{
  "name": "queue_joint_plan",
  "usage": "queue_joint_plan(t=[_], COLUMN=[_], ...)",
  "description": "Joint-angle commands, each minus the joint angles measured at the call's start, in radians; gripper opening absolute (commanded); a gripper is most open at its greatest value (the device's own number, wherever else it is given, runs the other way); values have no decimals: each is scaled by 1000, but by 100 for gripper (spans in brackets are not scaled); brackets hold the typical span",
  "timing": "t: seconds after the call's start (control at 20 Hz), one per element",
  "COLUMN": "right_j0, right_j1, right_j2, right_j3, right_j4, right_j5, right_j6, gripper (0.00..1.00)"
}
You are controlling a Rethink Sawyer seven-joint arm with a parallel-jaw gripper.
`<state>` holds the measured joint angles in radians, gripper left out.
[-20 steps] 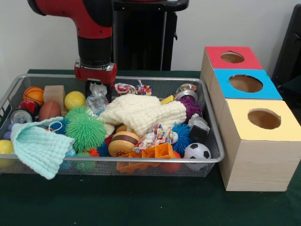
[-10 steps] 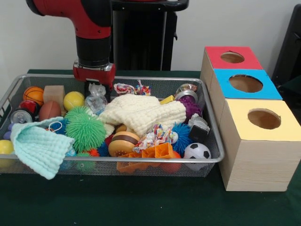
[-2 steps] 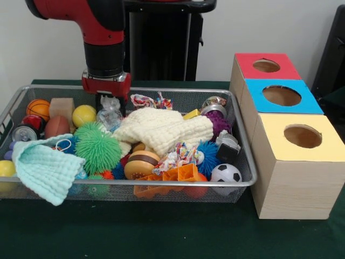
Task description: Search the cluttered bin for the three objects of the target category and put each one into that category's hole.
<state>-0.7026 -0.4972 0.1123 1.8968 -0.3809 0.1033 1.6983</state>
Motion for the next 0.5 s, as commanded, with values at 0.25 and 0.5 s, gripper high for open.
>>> queue_joint_plan(t=[0.25,0.5], right_j0=[-15,-19], right_j1=[42,46], right_j2=[115,119], right_j3=[-164,-163], right_j4=[-10,-14], right_j5=[70,66], right_j6=[18,21], gripper=[100,100])
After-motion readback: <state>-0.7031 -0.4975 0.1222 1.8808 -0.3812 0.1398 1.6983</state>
